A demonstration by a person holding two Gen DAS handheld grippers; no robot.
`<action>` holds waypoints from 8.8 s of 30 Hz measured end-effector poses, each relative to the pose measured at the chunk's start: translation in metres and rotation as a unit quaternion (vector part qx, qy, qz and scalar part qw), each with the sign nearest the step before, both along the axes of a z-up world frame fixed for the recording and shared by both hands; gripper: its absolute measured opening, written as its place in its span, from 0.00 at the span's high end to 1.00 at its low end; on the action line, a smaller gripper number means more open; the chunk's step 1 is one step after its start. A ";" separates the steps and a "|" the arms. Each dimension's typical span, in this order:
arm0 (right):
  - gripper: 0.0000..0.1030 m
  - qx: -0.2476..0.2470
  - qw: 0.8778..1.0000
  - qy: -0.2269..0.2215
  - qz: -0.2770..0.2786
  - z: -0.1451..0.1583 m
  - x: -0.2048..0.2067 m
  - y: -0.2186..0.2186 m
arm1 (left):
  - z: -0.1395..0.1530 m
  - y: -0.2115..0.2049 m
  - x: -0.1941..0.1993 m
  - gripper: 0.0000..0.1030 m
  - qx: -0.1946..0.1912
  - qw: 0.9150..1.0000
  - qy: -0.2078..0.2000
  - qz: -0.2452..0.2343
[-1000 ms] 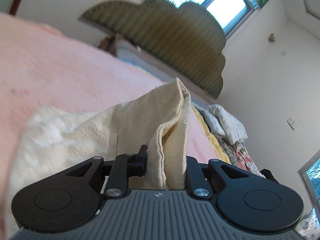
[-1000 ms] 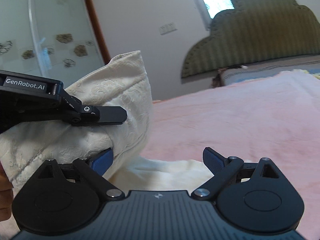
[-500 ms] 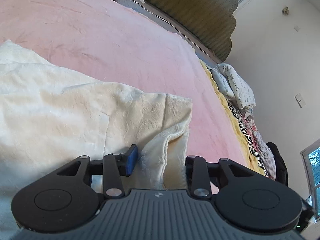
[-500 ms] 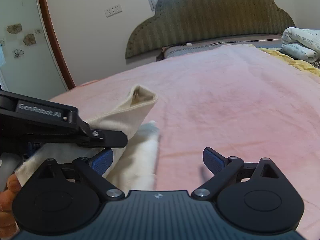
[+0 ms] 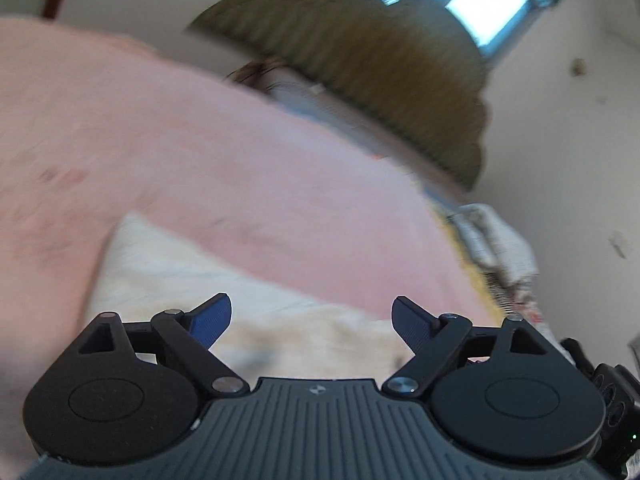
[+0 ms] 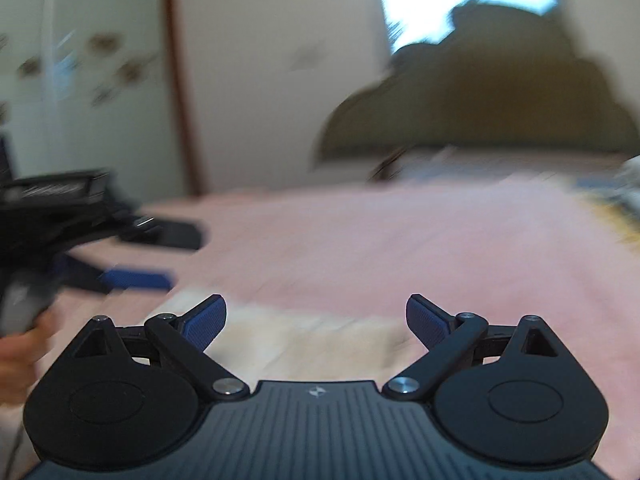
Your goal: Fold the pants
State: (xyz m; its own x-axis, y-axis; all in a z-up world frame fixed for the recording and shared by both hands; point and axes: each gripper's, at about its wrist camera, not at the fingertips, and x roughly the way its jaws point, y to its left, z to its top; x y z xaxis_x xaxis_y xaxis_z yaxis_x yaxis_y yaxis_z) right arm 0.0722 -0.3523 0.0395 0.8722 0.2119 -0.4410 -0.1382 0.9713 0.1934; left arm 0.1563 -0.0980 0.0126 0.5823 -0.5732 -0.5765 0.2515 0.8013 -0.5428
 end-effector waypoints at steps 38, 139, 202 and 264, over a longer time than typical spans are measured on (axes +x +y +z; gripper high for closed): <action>0.02 0.053 0.967 0.077 0.236 -0.054 -0.052 0.210 | -0.019 0.130 -0.053 0.17 0.022 1.000 -0.010 0.011; 0.43 0.055 0.994 0.074 0.055 0.001 0.048 0.167 | -0.012 0.109 -0.013 0.14 0.206 0.972 -0.115 -0.006; 0.00 -0.050 0.991 0.094 -0.084 -0.044 -0.075 0.242 | -0.056 0.099 -0.117 0.02 0.283 0.948 -0.113 0.092; 0.00 -0.061 0.983 0.103 -0.136 -0.048 -0.076 0.234 | -0.060 0.106 -0.117 0.00 0.277 0.951 -0.099 0.098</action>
